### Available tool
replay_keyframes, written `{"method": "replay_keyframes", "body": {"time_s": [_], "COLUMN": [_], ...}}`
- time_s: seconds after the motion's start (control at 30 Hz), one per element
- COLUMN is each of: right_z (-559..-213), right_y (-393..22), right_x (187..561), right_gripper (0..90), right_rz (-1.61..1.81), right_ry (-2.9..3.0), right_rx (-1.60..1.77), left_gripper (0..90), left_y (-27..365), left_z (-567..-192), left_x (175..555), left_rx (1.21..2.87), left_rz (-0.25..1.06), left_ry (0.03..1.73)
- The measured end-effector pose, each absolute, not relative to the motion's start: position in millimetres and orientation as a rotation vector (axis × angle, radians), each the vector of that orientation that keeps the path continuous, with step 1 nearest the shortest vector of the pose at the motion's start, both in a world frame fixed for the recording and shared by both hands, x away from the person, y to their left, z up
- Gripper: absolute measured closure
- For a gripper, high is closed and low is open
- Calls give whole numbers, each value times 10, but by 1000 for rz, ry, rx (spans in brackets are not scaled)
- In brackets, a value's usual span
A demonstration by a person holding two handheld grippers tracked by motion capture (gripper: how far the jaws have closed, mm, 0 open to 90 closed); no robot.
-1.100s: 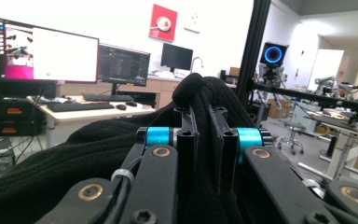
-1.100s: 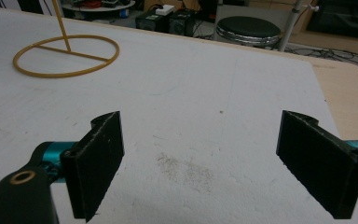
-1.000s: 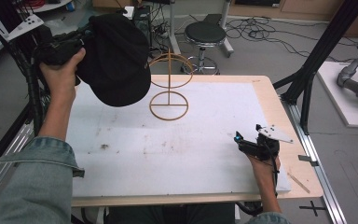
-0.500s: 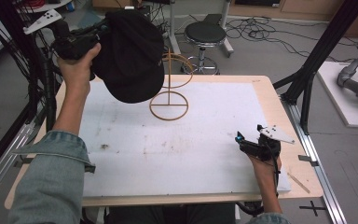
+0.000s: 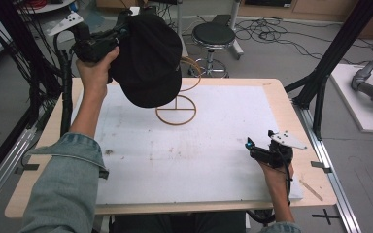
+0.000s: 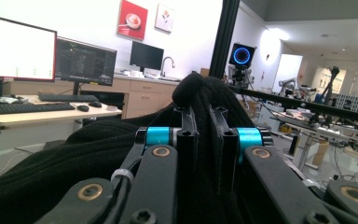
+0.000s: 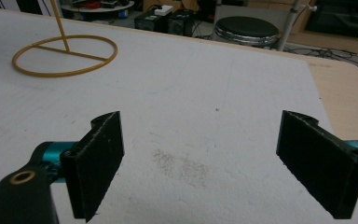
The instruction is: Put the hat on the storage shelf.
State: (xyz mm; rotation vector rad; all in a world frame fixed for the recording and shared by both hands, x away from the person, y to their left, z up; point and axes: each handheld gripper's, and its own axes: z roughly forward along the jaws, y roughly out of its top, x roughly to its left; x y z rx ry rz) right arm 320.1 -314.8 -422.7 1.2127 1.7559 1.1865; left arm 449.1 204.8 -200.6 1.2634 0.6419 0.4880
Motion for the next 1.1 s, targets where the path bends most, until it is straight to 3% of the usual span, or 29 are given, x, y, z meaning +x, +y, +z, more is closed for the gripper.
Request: {"method": "replay_keyframes", "body": {"time_s": [1.1], "right_z": [-4256], "right_y": [-3203], "right_x": [3188], "right_gripper": [154], "right_rz": [1210], "right_ry": [1738], "right_rx": [1224], "left_gripper": [824], "left_y": [1619], "left_z": [-2391], "left_x": [4907], "left_rx": [1351], "left_rz": [459], "left_ry": [707]}}
